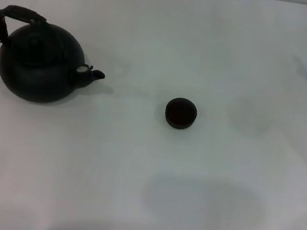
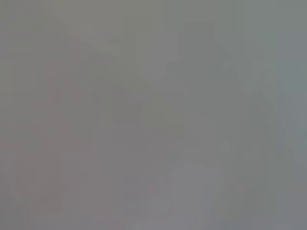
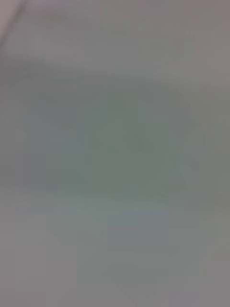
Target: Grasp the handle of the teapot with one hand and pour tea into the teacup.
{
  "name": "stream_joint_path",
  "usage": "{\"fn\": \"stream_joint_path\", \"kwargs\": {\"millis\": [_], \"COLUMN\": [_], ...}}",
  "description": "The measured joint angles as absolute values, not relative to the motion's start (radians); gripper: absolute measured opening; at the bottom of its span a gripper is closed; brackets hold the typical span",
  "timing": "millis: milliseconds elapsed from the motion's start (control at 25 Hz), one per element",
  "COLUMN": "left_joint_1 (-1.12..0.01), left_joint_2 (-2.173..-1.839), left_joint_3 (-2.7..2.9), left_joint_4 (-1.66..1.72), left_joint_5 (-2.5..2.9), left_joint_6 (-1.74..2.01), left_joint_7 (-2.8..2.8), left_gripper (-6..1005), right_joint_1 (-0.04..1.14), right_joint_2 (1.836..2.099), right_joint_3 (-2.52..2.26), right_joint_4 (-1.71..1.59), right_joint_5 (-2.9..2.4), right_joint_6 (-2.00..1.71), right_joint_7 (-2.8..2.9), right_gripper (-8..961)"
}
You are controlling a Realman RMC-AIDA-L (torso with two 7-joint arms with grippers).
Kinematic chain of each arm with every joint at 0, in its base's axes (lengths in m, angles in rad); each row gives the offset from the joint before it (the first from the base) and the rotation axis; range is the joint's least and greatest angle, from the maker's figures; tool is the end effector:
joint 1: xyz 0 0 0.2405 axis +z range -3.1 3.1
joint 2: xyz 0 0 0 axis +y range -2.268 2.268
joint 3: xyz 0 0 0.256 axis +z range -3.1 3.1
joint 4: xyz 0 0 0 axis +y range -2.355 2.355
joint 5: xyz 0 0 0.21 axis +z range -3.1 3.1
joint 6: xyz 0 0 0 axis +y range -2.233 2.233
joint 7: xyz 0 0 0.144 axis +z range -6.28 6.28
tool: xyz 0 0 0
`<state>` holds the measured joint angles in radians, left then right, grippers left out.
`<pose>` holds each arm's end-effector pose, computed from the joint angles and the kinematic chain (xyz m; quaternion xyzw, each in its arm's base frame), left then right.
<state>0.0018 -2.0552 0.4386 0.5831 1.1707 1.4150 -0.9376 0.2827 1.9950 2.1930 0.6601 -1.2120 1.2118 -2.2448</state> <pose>-0.4191 0.1918 0.1355 -0.6429 -0.2750 -0.3326 0.6329 0.3185 0.3360 0.0736 -0.8347 0.1316 0.2845 0.4528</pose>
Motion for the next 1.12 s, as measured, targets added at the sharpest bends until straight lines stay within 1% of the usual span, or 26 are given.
{"fn": "stream_joint_path", "kwargs": {"millis": [120, 200, 440, 720, 1120], "left_joint_1": [-0.015, -0.020, -0.037, -0.054, -0.053], "left_joint_2": [-2.034, -2.025, -2.020, -2.034, -2.069], "left_joint_3": [0.430, 0.430, 0.433, 0.430, 0.433], "left_joint_4": [0.561, 0.558, 0.558, 0.547, 0.513], "left_joint_5": [1.172, 1.174, 1.177, 1.178, 1.178], "left_joint_6": [1.413, 1.414, 1.415, 1.411, 1.421], "left_joint_7": [-0.955, -0.966, -0.989, -0.945, -0.910], "left_gripper": [724, 723, 724, 724, 721], "right_joint_1": [0.261, 0.256, 0.250, 0.249, 0.247], "right_joint_2": [1.998, 2.000, 2.000, 2.000, 2.000], "right_joint_3": [2.182, 2.172, 2.169, 2.171, 2.176], "right_joint_4": [0.582, 0.526, 0.421, 0.356, 0.334], "right_joint_5": [-1.050, -0.972, -0.933, -0.929, -0.887], "right_joint_6": [1.318, 1.371, 1.381, 1.381, 1.330], "right_joint_7": [-2.422, -2.494, -2.559, -2.659, -2.716], "right_gripper": [870, 870, 870, 870, 871]}}
